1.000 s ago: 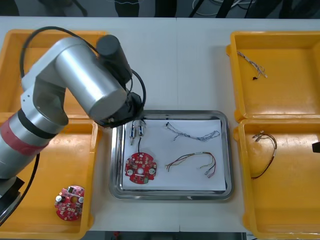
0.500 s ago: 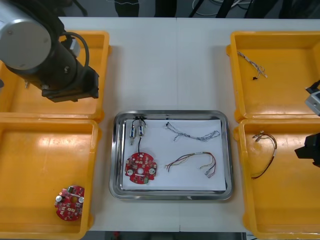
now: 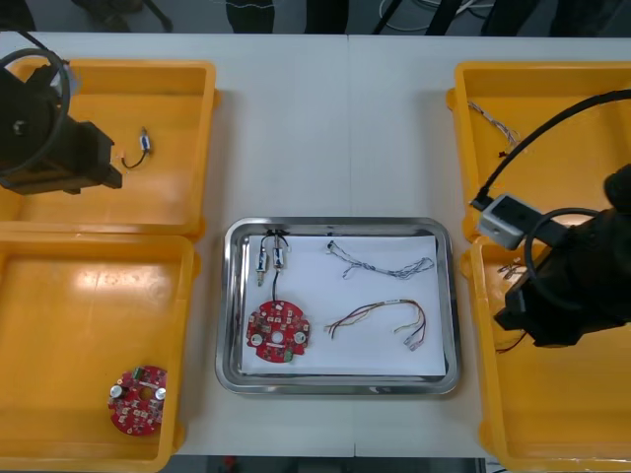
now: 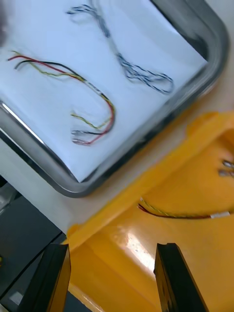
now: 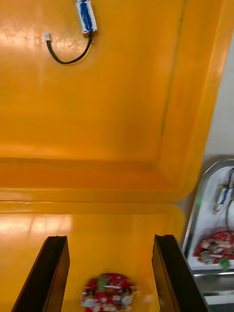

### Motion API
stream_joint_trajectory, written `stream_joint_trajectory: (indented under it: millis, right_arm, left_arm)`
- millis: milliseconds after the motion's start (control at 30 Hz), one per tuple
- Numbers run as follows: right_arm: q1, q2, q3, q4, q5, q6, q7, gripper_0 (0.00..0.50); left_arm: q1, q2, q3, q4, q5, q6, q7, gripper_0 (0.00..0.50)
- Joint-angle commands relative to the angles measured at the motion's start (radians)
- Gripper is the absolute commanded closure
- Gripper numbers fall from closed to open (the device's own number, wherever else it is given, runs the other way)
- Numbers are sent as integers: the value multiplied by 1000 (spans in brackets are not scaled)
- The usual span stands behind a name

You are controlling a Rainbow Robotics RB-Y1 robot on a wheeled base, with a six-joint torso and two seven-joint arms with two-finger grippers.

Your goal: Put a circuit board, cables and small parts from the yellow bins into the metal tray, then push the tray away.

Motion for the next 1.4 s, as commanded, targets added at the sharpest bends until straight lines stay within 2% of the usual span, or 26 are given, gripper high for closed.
stream_joint_trajectory:
  millis: [33,167,467,800,967,1133,1400]
  right_arm:
    - [-144,-23,181,-40,38,-20,-12,0]
    - [-224,16,306,-40,90,-19,-12,0]
    - [-370,169,600,-23,275,-20,9,0]
    - [-399,318,796,88,375,-42,44,0]
    - [-399,341,893,96,458,-89,60,0]
    - [-397,330,974,105,536,-137,74,0]
    - [-397,333,1013,199,525,-155,100,0]
  left_arm:
    - [71,67,88,-33,20,8,-116,0]
    - [94,75,117,-35,27,8,-149,0]
    - [166,75,178,-59,37,8,-185,0]
    - [246,75,221,-101,32,8,-218,0]
    - [272,75,244,-113,32,8,-231,0]
    - [276,73,249,-113,29,8,-247,0]
    - [279,72,249,-113,18,8,-264,0]
